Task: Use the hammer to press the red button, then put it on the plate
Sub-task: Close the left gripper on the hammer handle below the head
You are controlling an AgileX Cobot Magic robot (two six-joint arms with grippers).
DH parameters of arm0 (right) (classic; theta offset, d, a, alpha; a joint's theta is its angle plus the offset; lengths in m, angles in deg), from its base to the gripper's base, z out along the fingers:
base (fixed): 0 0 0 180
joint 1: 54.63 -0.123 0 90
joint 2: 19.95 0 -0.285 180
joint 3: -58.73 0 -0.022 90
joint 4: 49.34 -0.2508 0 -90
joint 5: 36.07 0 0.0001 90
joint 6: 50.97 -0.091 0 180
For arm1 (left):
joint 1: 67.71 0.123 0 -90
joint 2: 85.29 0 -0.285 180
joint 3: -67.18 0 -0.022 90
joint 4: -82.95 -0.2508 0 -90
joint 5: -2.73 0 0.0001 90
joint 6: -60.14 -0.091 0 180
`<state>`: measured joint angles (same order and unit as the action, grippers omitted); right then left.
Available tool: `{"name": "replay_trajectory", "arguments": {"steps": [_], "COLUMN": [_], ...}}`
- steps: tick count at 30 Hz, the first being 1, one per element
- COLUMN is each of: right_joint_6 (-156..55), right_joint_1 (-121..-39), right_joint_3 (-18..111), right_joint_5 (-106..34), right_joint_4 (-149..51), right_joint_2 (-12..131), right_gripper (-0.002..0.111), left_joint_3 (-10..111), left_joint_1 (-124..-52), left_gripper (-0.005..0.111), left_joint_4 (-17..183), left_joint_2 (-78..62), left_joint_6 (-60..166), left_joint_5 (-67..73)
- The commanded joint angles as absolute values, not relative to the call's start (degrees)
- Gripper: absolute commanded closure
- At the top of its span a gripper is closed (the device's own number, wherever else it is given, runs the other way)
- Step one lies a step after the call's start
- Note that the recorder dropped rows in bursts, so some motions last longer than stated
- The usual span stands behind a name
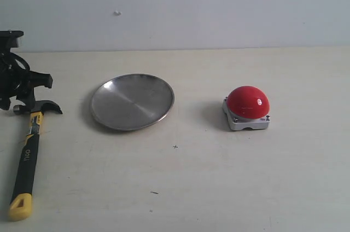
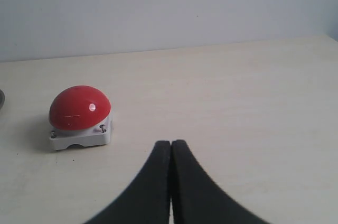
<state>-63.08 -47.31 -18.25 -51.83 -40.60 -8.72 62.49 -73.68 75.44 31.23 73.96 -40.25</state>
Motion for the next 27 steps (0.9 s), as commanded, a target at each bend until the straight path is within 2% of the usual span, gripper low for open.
{"name": "replay_trajectory", "arguments": {"steps": [1,10,27], "right_joint_6": [-63.04,-63.04,-63.04], "right_joint_1": [-46.89,-46.89,-46.89], "right_joint_3": [-18.49,-18.49,-18.49], "right_joint_5": [-51.39,-51.39,-51.39], "right_joint_4": [-40.47,-40.47,-40.47], "right_joint_2": [-9.00,-9.00,-9.00], "right_gripper": [0.108,0.108,0.108], "left_joint_3": [63.58,68.95,70.10], "left_joint_1": [-73.51,-72.39,-70.09], "left_gripper": [0.055,0.055,0.055], "left_joint_4": [78.49,81.57,85.37], "left_joint_2": [31.25,38.63,41.17], "left_joint_6": [72.09,70.06,67.89], "left_joint_5": [-37.05,-45.16,-44.28]}}
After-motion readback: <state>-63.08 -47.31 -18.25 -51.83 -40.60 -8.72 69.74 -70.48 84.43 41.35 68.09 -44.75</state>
